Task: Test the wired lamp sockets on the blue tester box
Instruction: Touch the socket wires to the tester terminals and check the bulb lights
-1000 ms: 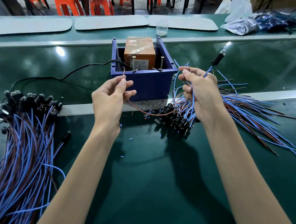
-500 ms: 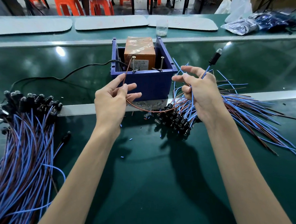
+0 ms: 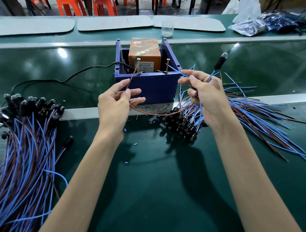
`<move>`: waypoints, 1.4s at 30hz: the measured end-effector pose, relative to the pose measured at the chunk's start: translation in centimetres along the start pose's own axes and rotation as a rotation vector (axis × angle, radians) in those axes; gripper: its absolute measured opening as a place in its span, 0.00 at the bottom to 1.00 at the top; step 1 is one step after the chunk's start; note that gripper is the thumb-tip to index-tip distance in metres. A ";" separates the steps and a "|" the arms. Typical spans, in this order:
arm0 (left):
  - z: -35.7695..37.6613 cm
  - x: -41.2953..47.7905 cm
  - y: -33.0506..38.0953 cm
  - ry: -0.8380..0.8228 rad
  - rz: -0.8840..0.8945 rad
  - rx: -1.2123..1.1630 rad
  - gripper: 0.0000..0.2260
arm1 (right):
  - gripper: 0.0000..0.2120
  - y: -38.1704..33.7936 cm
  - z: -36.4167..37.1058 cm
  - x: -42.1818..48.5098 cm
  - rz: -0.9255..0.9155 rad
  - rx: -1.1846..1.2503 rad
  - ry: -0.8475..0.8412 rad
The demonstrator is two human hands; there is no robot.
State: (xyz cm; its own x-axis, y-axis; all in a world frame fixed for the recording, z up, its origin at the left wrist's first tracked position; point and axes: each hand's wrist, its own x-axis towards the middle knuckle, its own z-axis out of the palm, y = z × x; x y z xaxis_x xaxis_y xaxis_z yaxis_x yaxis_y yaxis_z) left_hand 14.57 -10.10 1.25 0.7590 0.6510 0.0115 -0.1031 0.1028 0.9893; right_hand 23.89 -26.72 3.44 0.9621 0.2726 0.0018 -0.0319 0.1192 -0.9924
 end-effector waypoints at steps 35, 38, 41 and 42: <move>0.0 0.2 -0.2 -0.028 -0.045 -0.006 0.13 | 0.15 0.5 -0.1 0.5 0.055 0.008 -0.024; -0.1 0.2 -0.1 -0.018 -0.050 0.003 0.13 | 0.14 0.4 0.0 0.5 0.069 0.017 -0.023; -0.1 0.2 -0.1 -0.015 -0.050 0.017 0.14 | 0.15 0.4 0.0 0.5 0.072 0.026 -0.022; -0.1 0.2 -0.1 -0.014 -0.049 0.021 0.14 | 0.15 0.3 0.1 0.5 0.072 0.028 -0.021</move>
State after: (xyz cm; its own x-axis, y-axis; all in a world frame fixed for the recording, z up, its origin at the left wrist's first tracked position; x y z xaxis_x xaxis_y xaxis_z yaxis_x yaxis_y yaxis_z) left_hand 14.65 -9.92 1.19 0.7714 0.6353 -0.0350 -0.0521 0.1179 0.9917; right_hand 24.36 -26.47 3.11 0.9512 0.3013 -0.0663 -0.1083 0.1249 -0.9862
